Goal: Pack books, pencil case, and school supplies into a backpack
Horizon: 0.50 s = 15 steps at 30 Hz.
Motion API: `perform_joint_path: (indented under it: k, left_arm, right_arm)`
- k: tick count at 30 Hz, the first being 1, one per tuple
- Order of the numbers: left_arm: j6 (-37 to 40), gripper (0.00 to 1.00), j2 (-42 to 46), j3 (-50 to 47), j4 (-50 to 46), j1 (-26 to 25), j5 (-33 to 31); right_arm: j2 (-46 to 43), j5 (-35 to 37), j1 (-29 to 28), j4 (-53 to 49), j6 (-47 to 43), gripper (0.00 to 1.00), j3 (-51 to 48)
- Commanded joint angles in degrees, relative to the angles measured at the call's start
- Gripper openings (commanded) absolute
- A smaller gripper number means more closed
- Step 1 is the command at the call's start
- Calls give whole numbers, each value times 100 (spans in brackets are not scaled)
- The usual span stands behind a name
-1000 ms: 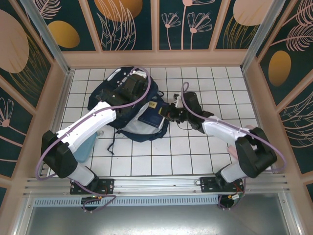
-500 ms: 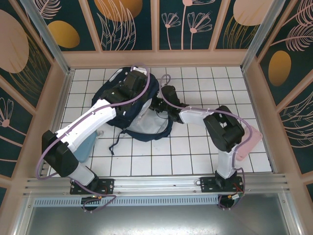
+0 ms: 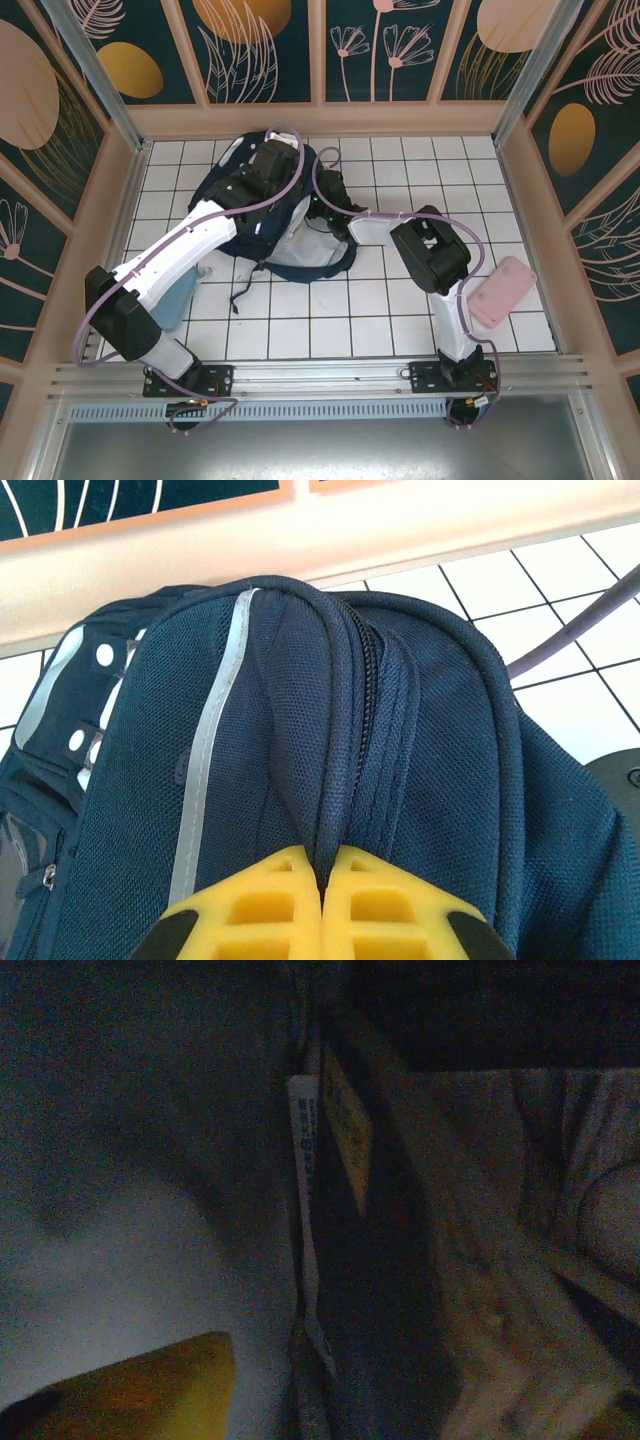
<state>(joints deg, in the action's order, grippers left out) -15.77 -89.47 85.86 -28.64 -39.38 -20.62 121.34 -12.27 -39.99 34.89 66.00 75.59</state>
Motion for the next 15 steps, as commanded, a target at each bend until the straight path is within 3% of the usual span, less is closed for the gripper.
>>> perform_joint_path:
  k: [1, 9, 15]
  left_arm:
    - [-44, 1, 173, 436, 913, -77, -84]
    - [-11, 2, 160, 431, 991, -74, -119]
    - [-50, 3, 210, 297, 1102, -74, -32]
  right_arm:
    - [-296, 77, -37, -77, 139, 66, -208]
    - [-1580, 15, 78, -1242, 175, 71, -1287]
    - [-2388, -434, 228, -1288, 423, 67, -2328]
